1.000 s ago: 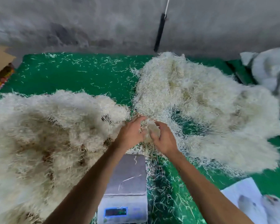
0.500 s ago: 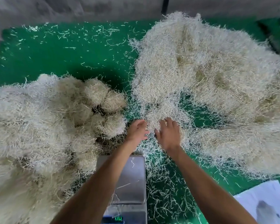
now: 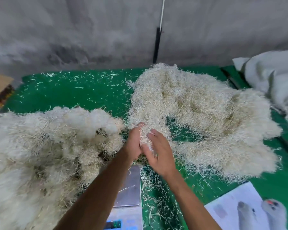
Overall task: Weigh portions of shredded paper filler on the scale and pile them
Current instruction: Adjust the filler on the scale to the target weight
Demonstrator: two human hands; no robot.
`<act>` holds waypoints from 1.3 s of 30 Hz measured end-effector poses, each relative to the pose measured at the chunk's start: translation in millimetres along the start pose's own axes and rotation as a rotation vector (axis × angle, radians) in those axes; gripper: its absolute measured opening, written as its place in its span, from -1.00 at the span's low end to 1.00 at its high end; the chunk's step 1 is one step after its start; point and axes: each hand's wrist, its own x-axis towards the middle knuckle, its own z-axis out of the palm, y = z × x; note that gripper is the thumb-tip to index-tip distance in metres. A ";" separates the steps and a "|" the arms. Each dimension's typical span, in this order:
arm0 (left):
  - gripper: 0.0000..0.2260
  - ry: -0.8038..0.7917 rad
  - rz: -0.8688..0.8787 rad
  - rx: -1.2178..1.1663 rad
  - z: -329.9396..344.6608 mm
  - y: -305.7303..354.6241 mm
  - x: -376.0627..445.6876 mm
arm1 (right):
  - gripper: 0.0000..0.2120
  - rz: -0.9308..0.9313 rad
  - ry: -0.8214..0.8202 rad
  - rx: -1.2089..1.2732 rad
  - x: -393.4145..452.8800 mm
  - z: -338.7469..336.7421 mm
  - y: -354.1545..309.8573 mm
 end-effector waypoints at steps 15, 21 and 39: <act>-0.43 0.200 0.039 0.000 -36.2 -46.1 -86.8 | -0.77 1.114 0.008 1.142 -35.1 4.2 -85.5; -0.32 0.341 0.180 0.100 -85.6 -69.3 -103.7 | 0.02 0.834 -0.180 0.836 -51.1 21.2 -132.6; -0.56 0.193 -0.186 -0.341 -121.2 -76.9 -130.0 | -0.36 0.331 -0.244 0.248 -43.2 50.9 -128.0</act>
